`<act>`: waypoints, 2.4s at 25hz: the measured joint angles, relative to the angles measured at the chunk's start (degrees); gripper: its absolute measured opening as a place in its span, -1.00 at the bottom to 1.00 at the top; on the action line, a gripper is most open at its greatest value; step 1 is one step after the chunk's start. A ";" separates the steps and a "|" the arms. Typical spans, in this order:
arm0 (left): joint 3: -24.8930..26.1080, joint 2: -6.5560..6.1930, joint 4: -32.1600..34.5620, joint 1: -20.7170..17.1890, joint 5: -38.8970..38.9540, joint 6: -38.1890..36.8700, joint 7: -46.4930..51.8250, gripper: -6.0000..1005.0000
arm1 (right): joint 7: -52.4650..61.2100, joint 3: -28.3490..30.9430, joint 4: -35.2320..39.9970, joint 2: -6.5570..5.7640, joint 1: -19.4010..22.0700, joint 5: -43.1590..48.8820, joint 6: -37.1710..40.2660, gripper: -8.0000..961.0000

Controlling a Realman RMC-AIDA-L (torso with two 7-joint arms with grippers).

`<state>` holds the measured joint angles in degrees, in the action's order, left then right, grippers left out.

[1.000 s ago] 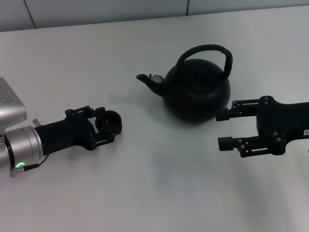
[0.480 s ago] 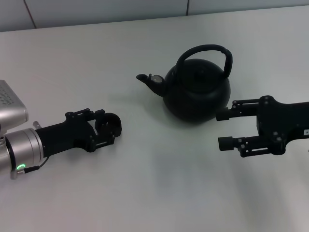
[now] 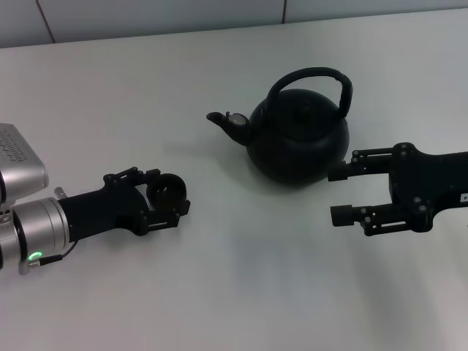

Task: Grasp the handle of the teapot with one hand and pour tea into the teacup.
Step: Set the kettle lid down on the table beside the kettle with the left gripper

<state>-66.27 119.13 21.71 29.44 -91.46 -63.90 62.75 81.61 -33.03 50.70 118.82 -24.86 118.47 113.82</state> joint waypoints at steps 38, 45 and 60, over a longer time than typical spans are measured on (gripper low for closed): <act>0.63 -0.87 11.25 -8.30 4.49 -14.36 -0.49 0.71 | 0.47 0.05 0.45 0.17 0.30 0.00 -0.02 0.49; 0.92 -2.17 17.31 -12.92 4.40 -23.34 -1.06 0.71 | 0.24 0.24 0.55 0.12 0.60 0.00 -1.59 0.49; 3.77 -3.07 17.64 -13.54 3.84 -33.01 -0.68 0.71 | -1.32 5.23 3.31 0.32 5.94 -5.62 -7.80 0.49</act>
<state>-62.51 116.06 39.35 15.91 -87.62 -96.91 62.07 80.29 -27.80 54.01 119.14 -18.92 112.86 106.02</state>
